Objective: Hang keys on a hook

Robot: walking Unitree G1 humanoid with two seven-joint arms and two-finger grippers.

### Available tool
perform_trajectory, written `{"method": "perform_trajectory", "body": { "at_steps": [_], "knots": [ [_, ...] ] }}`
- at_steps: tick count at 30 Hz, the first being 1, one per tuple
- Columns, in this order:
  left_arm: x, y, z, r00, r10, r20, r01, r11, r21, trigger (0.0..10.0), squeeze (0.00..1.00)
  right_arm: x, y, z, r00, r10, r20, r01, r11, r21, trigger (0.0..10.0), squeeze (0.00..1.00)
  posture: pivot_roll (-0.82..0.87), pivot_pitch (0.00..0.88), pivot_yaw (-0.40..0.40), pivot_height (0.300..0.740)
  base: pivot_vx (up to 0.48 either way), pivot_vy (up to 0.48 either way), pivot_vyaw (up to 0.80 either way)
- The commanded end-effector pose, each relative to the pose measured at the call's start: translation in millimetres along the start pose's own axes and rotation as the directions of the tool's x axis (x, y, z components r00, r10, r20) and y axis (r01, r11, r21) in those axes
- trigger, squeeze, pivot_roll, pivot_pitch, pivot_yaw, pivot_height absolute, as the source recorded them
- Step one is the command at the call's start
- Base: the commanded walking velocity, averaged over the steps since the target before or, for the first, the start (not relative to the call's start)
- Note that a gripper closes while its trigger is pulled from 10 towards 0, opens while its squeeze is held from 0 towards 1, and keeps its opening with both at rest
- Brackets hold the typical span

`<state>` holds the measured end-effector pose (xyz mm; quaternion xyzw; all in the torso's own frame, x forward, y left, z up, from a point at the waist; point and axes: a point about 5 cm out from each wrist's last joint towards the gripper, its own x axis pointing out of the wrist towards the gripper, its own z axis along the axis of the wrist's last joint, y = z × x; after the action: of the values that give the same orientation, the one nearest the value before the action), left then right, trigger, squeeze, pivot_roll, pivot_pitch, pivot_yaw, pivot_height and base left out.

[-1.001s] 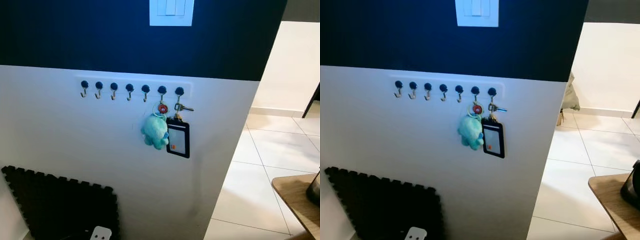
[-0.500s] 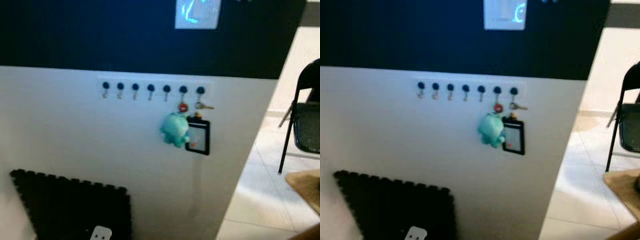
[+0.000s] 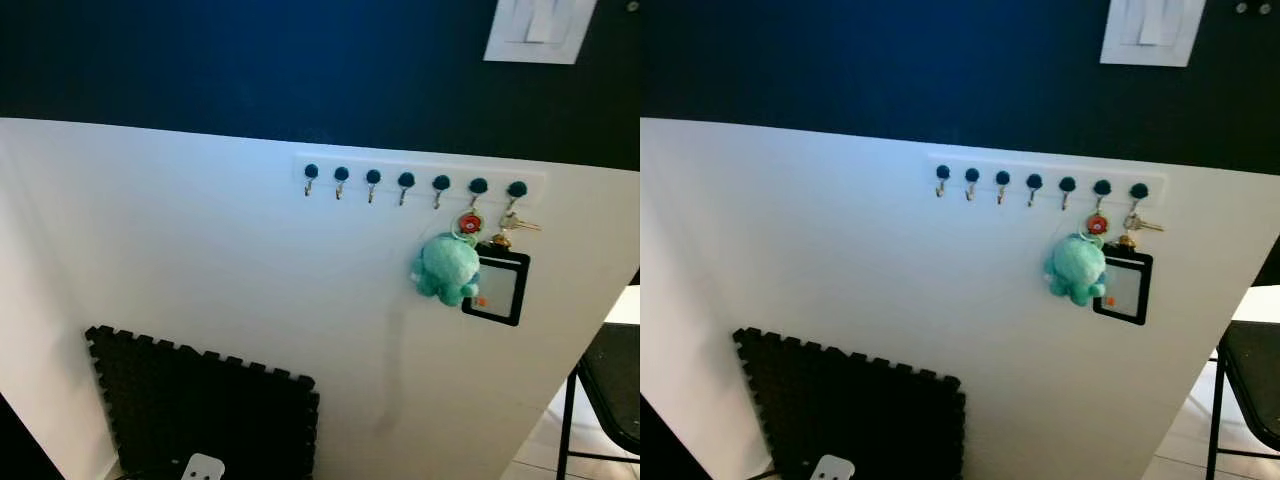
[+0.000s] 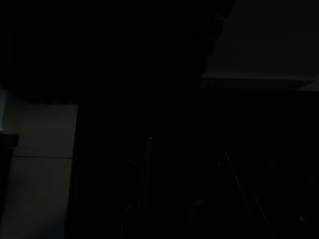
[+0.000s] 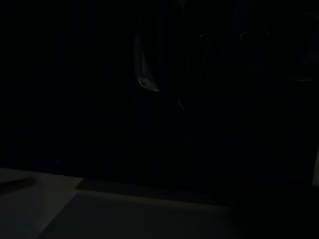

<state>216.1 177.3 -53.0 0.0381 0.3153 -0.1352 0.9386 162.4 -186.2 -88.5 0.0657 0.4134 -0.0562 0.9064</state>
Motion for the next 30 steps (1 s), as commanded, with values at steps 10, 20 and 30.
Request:
{"method": "perform_trajectory", "body": {
  "at_steps": [10, 20, 30],
  "knots": [
    [-2.6, -1.0, -4.0, 1.000, -0.009, 0.000, 0.009, 0.999, 0.035, 10.0, 0.00, -2.3, -7.5, -4.7, 1.000, -0.022, -0.015, 0.022, 1.000, 0.011, 10.0, 0.00, 0.04, 0.032, 0.039, 0.740, 0.000, -0.178, 0.00],
    [-4.5, 0.3, -7.5, 1.000, -0.001, -0.008, 0.001, 0.999, 0.044, 10.0, 0.00, -1.5, -8.2, -2.0, 1.000, -0.018, -0.008, 0.018, 1.000, 0.004, 10.0, 0.00, 0.04, 0.029, 0.036, 0.740, 0.000, 0.000, 0.00],
    [-4.5, 3.1, -6.6, 1.000, 0.021, -0.009, -0.020, 0.999, 0.049, 10.0, 0.00, -1.4, -10.0, -0.9, 1.000, -0.024, -0.006, 0.024, 1.000, 0.005, 10.0, 0.00, 0.04, 0.034, 0.035, 0.740, 0.000, 0.000, 0.00]
  ]
}}
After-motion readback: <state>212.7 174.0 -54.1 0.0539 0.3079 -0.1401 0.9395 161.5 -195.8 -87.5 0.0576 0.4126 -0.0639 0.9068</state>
